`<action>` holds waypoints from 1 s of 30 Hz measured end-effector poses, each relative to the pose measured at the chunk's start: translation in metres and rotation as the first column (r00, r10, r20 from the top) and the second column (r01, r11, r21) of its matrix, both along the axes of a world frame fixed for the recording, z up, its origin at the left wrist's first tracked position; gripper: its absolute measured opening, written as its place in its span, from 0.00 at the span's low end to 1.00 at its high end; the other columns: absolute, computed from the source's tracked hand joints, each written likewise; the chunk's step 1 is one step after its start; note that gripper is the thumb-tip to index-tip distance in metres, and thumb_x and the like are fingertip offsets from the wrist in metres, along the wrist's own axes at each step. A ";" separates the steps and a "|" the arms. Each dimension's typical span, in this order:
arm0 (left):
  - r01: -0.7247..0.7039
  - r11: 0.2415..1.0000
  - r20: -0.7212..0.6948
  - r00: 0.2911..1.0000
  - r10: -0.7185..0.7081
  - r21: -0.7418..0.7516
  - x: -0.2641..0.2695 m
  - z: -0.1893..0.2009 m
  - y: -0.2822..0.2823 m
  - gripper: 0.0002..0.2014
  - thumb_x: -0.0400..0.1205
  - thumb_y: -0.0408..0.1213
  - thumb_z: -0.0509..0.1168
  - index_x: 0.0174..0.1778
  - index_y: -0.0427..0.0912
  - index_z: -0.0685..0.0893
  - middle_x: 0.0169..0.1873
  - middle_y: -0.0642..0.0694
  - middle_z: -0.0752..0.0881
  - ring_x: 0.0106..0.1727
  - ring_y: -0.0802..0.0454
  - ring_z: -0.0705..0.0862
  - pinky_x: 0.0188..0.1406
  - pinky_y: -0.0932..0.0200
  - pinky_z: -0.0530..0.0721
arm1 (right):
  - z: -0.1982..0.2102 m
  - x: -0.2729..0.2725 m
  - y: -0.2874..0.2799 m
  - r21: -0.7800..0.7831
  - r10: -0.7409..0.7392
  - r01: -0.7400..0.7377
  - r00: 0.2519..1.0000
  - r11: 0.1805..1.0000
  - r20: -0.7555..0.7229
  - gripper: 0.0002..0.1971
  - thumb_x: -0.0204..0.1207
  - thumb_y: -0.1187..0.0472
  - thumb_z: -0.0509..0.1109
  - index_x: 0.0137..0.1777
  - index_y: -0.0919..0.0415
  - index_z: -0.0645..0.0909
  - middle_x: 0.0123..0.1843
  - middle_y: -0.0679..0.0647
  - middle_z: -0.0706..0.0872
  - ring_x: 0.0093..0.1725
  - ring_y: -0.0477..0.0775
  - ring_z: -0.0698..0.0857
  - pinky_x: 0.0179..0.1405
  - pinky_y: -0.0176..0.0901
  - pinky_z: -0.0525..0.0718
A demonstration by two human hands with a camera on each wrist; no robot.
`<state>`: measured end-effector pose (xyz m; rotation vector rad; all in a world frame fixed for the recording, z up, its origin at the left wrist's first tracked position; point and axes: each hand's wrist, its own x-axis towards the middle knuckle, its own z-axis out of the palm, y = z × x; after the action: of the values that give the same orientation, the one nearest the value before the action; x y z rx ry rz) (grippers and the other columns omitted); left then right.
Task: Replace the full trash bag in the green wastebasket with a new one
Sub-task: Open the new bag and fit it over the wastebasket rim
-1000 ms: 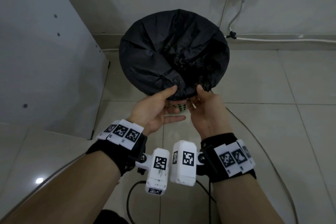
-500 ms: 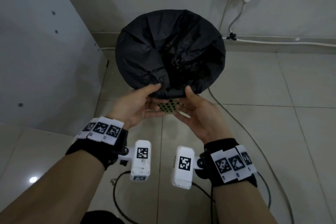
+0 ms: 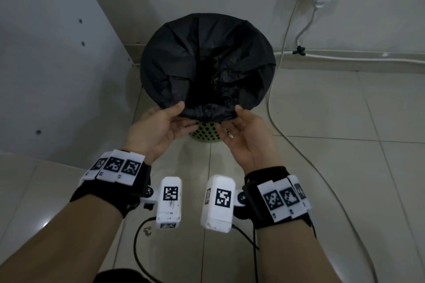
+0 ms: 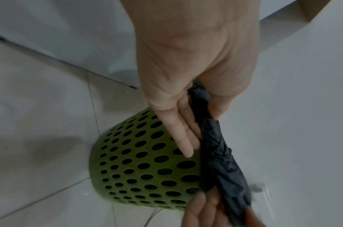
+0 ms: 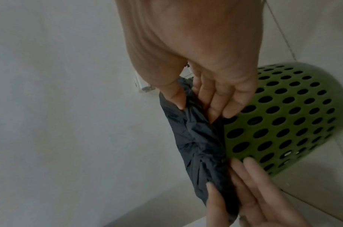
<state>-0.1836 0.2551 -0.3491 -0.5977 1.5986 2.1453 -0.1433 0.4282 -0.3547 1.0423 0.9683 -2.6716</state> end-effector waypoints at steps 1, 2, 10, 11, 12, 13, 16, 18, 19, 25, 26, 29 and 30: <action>-0.009 1.000 0.000 1.000 0.009 0.007 0.000 0.000 0.000 0.16 0.83 0.35 0.68 0.64 0.29 0.82 0.55 0.29 0.89 0.48 0.39 0.91 0.45 0.50 0.91 | 0.000 -0.002 0.000 0.016 -0.020 0.020 1.000 1.000 0.000 0.09 0.83 0.61 0.70 0.59 0.64 0.83 0.43 0.56 0.90 0.44 0.56 0.88 0.46 0.51 0.90; -0.012 1.000 -0.006 1.000 0.012 0.006 -0.001 0.001 0.000 0.15 0.84 0.34 0.67 0.63 0.29 0.82 0.54 0.29 0.89 0.48 0.38 0.91 0.45 0.50 0.91 | 0.001 -0.003 0.002 0.035 -0.045 0.045 0.999 0.998 0.001 0.11 0.82 0.60 0.72 0.61 0.64 0.84 0.46 0.57 0.91 0.45 0.56 0.90 0.44 0.50 0.90; 0.020 0.998 -0.058 0.998 -0.023 -0.055 -0.002 0.002 -0.002 0.11 0.84 0.30 0.65 0.60 0.31 0.80 0.38 0.34 0.89 0.35 0.43 0.90 0.46 0.41 0.91 | 0.006 -0.006 0.012 -0.028 -0.125 0.127 0.990 0.991 0.065 0.07 0.79 0.68 0.72 0.56 0.66 0.83 0.57 0.64 0.90 0.54 0.63 0.90 0.60 0.58 0.88; 0.026 0.998 -0.065 0.997 -0.030 -0.064 -0.002 0.003 -0.001 0.08 0.84 0.29 0.65 0.58 0.32 0.80 0.36 0.35 0.89 0.33 0.44 0.89 0.46 0.41 0.91 | 0.007 -0.005 0.012 -0.046 -0.118 0.121 0.991 0.992 0.060 0.06 0.80 0.68 0.71 0.55 0.65 0.83 0.57 0.63 0.90 0.55 0.62 0.89 0.60 0.57 0.88; 0.033 0.997 -0.072 0.997 -0.038 -0.068 -0.002 0.004 -0.001 0.06 0.84 0.29 0.65 0.56 0.34 0.81 0.34 0.36 0.89 0.31 0.46 0.88 0.46 0.41 0.92 | 0.008 -0.004 0.013 -0.059 -0.109 0.112 0.992 0.992 0.059 0.05 0.81 0.68 0.70 0.55 0.64 0.83 0.57 0.62 0.90 0.56 0.61 0.88 0.58 0.56 0.87; 0.043 0.997 -0.074 0.996 -0.048 -0.071 -0.002 0.005 -0.001 0.04 0.84 0.29 0.64 0.54 0.36 0.81 0.35 0.36 0.89 0.30 0.46 0.88 0.46 0.42 0.92 | 0.009 -0.003 0.015 -0.062 -0.097 0.101 0.993 0.993 0.062 0.05 0.81 0.68 0.70 0.55 0.63 0.83 0.56 0.61 0.90 0.56 0.61 0.88 0.56 0.55 0.88; 0.076 0.994 -0.068 0.994 -0.082 -0.082 -0.002 0.007 0.000 0.04 0.85 0.28 0.63 0.53 0.38 0.82 0.39 0.35 0.88 0.30 0.46 0.87 0.48 0.40 0.91 | 0.009 0.000 0.020 -0.051 -0.066 0.070 0.995 0.996 0.078 0.06 0.80 0.68 0.70 0.55 0.62 0.83 0.51 0.60 0.89 0.53 0.59 0.88 0.53 0.54 0.87; 0.076 0.993 -0.061 0.995 -0.082 -0.091 -0.003 0.007 -0.001 0.05 0.85 0.29 0.63 0.54 0.36 0.82 0.39 0.35 0.87 0.31 0.45 0.86 0.49 0.39 0.91 | 0.010 0.001 0.019 -0.092 -0.072 0.079 0.994 0.993 0.077 0.07 0.80 0.70 0.70 0.56 0.64 0.83 0.50 0.61 0.89 0.52 0.60 0.88 0.52 0.53 0.88; 0.069 0.993 -0.058 0.996 -0.074 -0.093 -0.003 0.008 0.000 0.05 0.85 0.29 0.63 0.55 0.36 0.81 0.38 0.35 0.86 0.31 0.45 0.85 0.49 0.38 0.91 | 0.011 0.001 0.018 -0.114 -0.080 0.088 0.994 0.990 0.073 0.08 0.80 0.70 0.69 0.57 0.65 0.82 0.49 0.61 0.89 0.51 0.60 0.89 0.50 0.53 0.88; 0.021 0.992 -0.053 0.998 -0.028 -0.126 -0.003 0.009 0.007 0.11 0.85 0.33 0.64 0.62 0.37 0.81 0.50 0.33 0.88 0.44 0.38 0.88 0.48 0.39 0.91 | 0.013 0.004 0.015 -0.148 -0.149 0.152 0.988 0.977 0.030 0.08 0.79 0.75 0.68 0.56 0.67 0.83 0.55 0.64 0.86 0.60 0.65 0.87 0.57 0.58 0.89; 0.009 0.991 -0.046 0.999 -0.015 -0.132 -0.004 0.010 0.007 0.13 0.85 0.32 0.64 0.65 0.36 0.80 0.53 0.33 0.88 0.49 0.35 0.89 0.48 0.39 0.91 | 0.014 0.004 0.016 -0.150 -0.150 0.154 0.988 0.977 0.037 0.08 0.79 0.75 0.69 0.55 0.67 0.83 0.56 0.64 0.86 0.62 0.65 0.86 0.60 0.58 0.88; 0.012 0.987 -0.016 1.000 -0.015 -0.161 -0.006 0.011 0.004 0.16 0.84 0.29 0.62 0.68 0.31 0.76 0.52 0.30 0.88 0.45 0.34 0.89 0.42 0.42 0.91 | 0.013 0.000 0.025 -0.089 -0.152 0.156 0.987 0.984 0.050 0.09 0.78 0.68 0.73 0.57 0.65 0.84 0.53 0.61 0.88 0.59 0.61 0.87 0.65 0.57 0.86; 0.018 0.985 -0.011 1.000 -0.020 -0.174 -0.006 0.012 0.003 0.16 0.84 0.29 0.61 0.68 0.30 0.76 0.49 0.30 0.87 0.39 0.37 0.89 0.40 0.43 0.92 | 0.013 -0.001 0.029 -0.066 -0.147 0.150 0.988 0.987 0.042 0.11 0.79 0.65 0.73 0.60 0.64 0.84 0.49 0.60 0.90 0.56 0.60 0.89 0.65 0.55 0.85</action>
<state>-0.1896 0.2577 -0.3376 -0.6198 1.8039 2.0134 -0.1447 0.4568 -0.3422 1.1886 0.8157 -2.7705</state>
